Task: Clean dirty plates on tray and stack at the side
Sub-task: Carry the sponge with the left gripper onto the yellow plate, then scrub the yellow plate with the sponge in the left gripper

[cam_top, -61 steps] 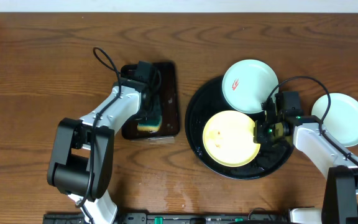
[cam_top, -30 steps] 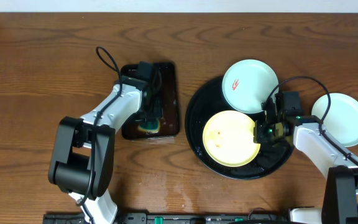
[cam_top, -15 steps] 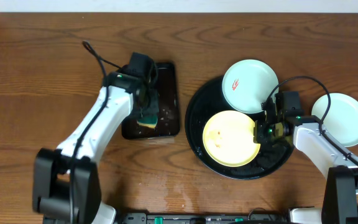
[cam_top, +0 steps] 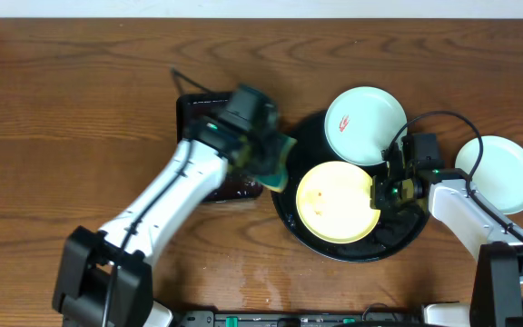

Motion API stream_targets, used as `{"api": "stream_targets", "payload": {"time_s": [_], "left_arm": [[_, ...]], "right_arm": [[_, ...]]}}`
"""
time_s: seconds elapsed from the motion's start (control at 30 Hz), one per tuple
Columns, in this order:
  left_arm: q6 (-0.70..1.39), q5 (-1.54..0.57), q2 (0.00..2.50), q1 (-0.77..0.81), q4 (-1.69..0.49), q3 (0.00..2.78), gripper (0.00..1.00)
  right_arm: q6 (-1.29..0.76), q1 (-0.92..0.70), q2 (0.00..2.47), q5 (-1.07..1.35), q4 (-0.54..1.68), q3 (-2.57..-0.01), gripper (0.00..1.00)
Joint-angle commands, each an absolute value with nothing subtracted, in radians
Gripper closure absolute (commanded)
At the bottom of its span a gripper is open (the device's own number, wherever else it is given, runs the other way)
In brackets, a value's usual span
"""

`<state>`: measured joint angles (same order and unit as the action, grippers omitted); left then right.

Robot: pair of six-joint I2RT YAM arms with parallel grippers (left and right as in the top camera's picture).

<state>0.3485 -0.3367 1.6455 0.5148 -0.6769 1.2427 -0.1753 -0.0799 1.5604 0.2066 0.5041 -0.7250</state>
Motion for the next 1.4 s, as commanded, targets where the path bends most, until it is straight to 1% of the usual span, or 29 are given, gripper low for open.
{"api": "stream_targets", "payload": {"time_s": [0.0,0.13,0.27,0.37,0.5,0.6,0.7,0.8,0.93,1.03,1.1,1.17,1.37], "left_arm": [[0.435,-0.399,1.676,0.632,-0.618,1.274,0.92],[0.543,-0.356,1.770,0.746,-0.522,1.273,0.93],[0.640,-0.355,1.880,0.820,-0.433,1.273,0.93],[0.683,-0.355,1.956,0.847,-0.400,1.273,0.93],[0.690,-0.334,2.033,0.842,-0.409,1.273,0.93],[0.649,-0.189,2.045,0.830,-0.468,1.273,0.93],[0.647,0.060,2.044,0.826,-0.575,1.281,0.93],[0.610,0.259,2.044,0.826,-0.660,1.293,0.93],[0.569,0.393,2.044,0.826,-0.721,1.308,0.93],[0.569,0.439,2.044,0.826,-0.731,1.309,0.92],[0.570,0.415,2.045,0.826,-0.713,1.309,0.93],[0.580,0.323,2.045,0.825,-0.682,1.309,0.93],[0.630,-0.290,2.055,0.825,-0.477,1.308,0.93]], "right_arm": [[-0.197,-0.086,1.601,0.139,0.516,-0.707,0.99],[-0.197,-0.086,1.601,0.139,0.520,-0.707,0.99],[-0.197,-0.086,1.601,0.139,0.520,-0.707,0.99],[-0.198,-0.086,1.601,0.139,0.520,-0.707,0.99],[-0.198,-0.086,1.601,0.140,0.522,-0.707,0.99],[-0.198,-0.086,1.601,0.139,0.527,-0.707,0.99],[-0.197,-0.086,1.601,0.139,0.532,-0.707,0.99],[-0.197,-0.086,1.601,0.139,0.532,-0.707,0.99],[-0.197,-0.086,1.601,0.139,0.533,-0.707,0.99],[-0.197,-0.086,1.601,0.139,0.535,-0.707,0.99],[-0.197,-0.086,1.601,0.139,0.538,-0.707,0.99],[-0.197,-0.086,1.601,0.139,0.542,-0.707,0.99],[-0.197,-0.086,1.601,0.139,0.546,-0.707,0.99]]}}
